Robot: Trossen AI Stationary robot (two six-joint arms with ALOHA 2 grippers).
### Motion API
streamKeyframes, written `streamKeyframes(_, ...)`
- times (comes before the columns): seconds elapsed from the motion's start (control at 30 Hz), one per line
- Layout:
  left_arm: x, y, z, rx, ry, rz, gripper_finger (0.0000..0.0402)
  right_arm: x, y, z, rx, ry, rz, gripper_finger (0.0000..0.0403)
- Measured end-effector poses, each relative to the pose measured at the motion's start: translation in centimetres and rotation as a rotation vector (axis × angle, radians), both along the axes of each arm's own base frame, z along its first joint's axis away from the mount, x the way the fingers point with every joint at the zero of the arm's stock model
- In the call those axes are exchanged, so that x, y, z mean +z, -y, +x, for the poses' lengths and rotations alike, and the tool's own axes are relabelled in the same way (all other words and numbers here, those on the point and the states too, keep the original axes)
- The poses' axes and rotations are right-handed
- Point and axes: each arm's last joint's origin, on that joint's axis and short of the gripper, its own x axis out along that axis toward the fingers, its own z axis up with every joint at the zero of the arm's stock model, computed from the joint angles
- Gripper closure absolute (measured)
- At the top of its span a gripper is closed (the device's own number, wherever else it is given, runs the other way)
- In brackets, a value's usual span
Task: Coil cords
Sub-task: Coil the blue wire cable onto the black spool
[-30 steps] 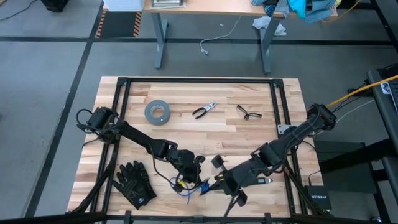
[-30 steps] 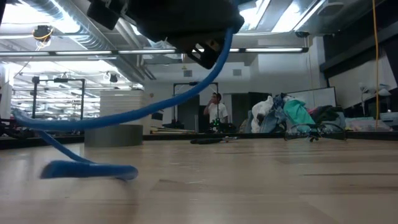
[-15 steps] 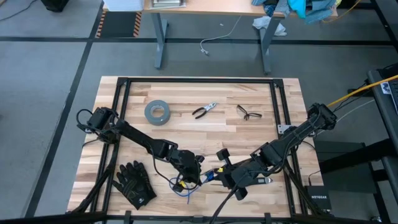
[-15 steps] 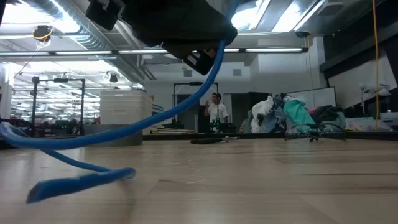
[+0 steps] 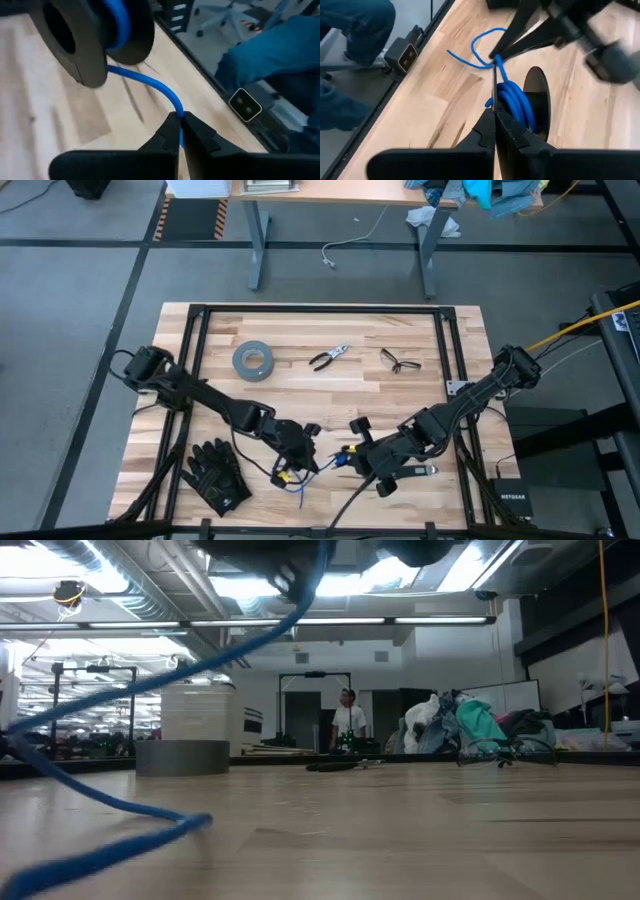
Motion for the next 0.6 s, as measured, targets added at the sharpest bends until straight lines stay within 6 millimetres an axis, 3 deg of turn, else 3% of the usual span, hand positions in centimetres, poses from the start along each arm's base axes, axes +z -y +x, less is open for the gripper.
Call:
streamKeyframes(0.3,2.2,0.5,-1.7,0.112,0.074,0.148,0.04,-0.7,0.4,0.5,0.028,-0.017,0.086,0.0402)
streamKeyframes(0.6,2.7,1.1,-2.3,0.12,0.134,0.243,0.04,-0.6,0.2,0.7,0.054,0.016,0.092,0.0402)
